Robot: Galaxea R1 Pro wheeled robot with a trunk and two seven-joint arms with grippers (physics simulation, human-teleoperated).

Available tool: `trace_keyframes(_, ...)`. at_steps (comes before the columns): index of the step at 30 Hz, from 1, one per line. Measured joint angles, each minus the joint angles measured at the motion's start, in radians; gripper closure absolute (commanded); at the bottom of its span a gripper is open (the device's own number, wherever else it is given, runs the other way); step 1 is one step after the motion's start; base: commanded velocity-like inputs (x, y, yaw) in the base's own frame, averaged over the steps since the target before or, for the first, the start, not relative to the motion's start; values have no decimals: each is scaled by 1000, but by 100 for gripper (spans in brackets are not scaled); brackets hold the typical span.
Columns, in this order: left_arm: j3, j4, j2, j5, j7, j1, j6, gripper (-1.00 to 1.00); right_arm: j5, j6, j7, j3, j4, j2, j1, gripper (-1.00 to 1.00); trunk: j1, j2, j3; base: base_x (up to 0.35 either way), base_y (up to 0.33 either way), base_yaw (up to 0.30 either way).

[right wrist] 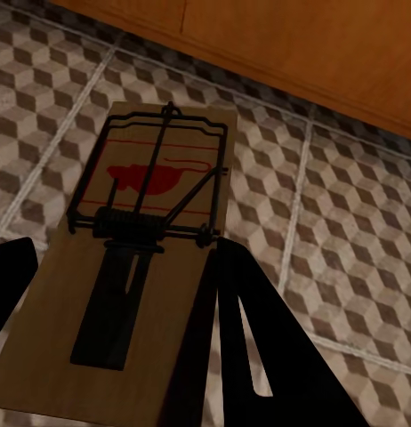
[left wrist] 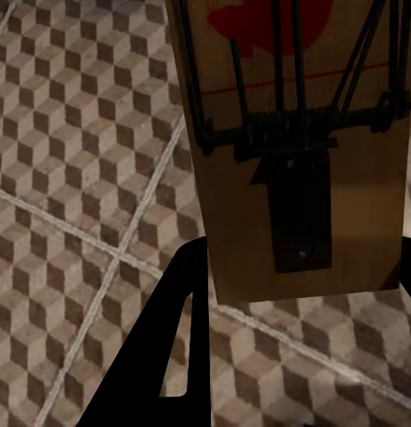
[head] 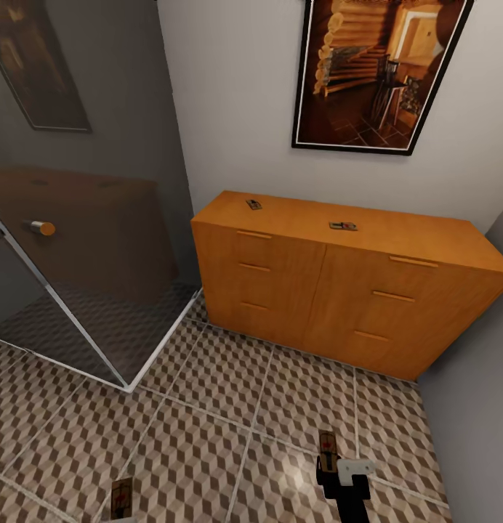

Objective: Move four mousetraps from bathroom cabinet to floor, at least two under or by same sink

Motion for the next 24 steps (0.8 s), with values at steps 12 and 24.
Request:
trace_keyframes(12, 0, 0, 0, 0, 0, 0, 0, 100, 0, 0, 0, 0, 0, 0, 0, 100, 0, 0, 18, 0, 0, 7)
trace_keyframes(24, -1, 0, 0, 0, -2, 0, 0, 100, 0, 0, 0, 0, 1, 0, 0, 100, 0, 0, 38, 0, 0, 0)
